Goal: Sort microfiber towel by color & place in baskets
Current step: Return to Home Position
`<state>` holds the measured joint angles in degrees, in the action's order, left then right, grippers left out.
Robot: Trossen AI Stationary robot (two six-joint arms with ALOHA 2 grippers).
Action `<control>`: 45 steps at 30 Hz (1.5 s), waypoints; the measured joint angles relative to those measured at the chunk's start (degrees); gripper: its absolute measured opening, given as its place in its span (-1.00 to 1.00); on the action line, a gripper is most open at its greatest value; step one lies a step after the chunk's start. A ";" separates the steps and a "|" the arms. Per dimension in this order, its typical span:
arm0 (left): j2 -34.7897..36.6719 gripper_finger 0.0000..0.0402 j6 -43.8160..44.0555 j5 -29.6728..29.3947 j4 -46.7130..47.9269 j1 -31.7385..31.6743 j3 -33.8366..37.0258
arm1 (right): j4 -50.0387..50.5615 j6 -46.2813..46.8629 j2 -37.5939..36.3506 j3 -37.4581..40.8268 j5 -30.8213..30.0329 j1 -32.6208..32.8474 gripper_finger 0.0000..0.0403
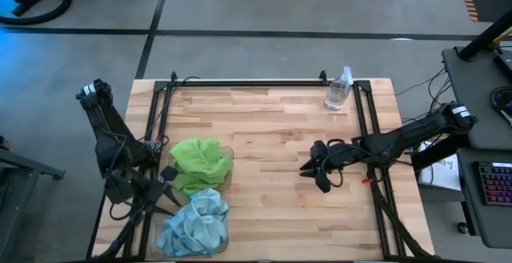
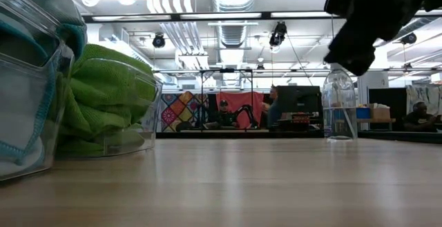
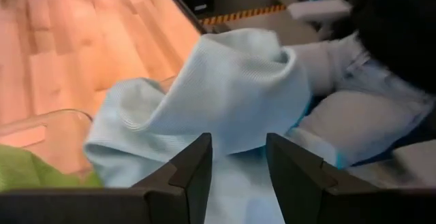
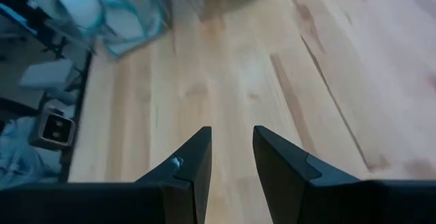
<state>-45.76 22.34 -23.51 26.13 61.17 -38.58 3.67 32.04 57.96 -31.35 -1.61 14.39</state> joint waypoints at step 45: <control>39.72 -0.39 -15.88 18.56 -16.10 1.27 25.24 | -22.41 -4.90 -21.95 21.39 6.64 0.00 -0.49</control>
<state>-6.04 6.46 -4.95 10.03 62.43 -13.35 -18.74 27.14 36.01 -9.96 5.03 14.39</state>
